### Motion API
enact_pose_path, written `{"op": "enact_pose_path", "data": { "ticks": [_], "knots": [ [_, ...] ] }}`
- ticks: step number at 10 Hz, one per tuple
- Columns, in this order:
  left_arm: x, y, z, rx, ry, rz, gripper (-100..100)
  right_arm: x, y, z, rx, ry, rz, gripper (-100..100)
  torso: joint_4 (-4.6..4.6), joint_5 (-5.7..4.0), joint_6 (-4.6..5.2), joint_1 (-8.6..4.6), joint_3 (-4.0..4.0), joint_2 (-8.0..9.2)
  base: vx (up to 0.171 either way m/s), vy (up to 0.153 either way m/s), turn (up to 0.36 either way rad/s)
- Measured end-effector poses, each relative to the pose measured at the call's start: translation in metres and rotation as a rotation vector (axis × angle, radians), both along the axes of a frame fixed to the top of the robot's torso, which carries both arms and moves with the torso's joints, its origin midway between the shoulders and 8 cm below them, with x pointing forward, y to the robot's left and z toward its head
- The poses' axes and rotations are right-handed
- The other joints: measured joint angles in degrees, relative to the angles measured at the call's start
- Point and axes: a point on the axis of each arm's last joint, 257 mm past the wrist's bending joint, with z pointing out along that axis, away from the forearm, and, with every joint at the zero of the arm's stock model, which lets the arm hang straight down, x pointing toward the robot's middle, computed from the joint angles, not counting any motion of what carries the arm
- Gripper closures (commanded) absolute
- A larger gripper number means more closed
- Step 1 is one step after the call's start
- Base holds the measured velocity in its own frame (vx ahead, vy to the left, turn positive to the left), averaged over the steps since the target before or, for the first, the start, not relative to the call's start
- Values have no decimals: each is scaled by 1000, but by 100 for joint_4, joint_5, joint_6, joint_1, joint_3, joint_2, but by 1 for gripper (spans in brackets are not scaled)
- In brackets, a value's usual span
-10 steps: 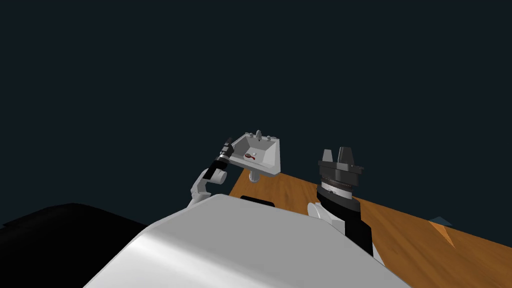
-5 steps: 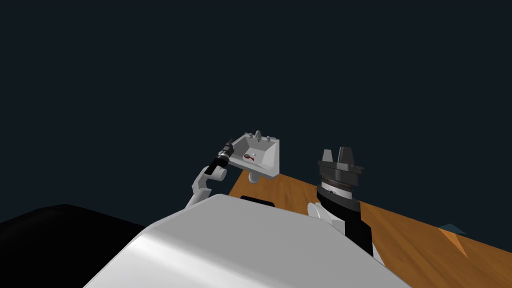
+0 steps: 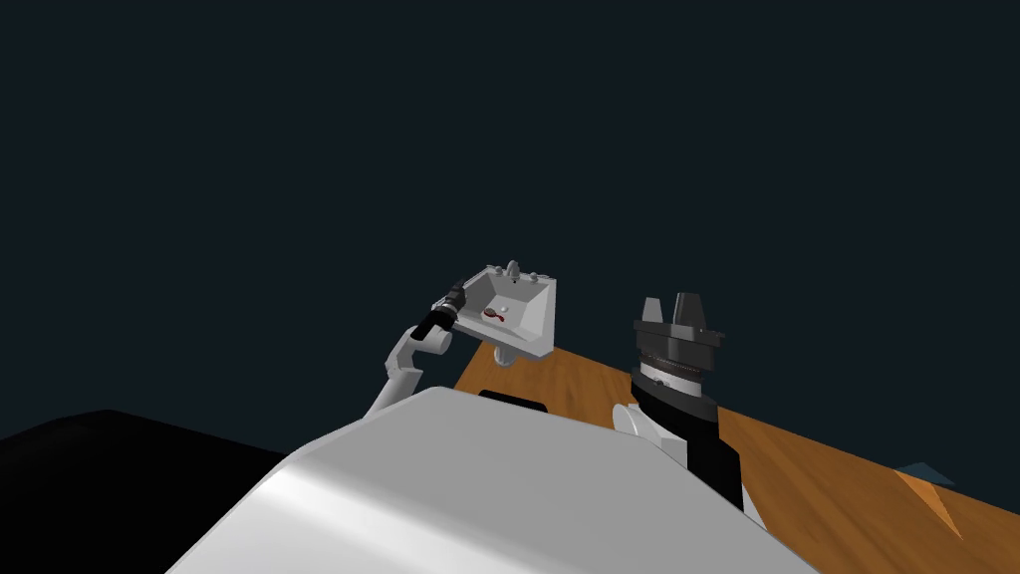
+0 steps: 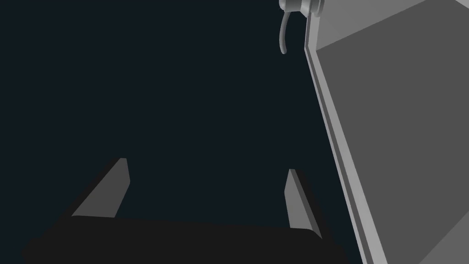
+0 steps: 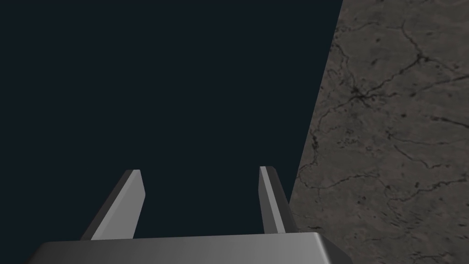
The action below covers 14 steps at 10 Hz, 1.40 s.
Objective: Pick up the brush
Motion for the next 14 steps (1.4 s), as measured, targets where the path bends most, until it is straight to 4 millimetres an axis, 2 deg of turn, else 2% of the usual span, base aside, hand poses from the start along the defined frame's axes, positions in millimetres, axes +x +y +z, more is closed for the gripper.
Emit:
{"op": "enact_pose_path", "data": {
  "ticks": [14],
  "knots": [
    [28,35,-62,32,318,66,-100,0,0,0,0,0,0,0,-2,-3,0,-16,-6,-10,38,-50,33]
  ]
}}
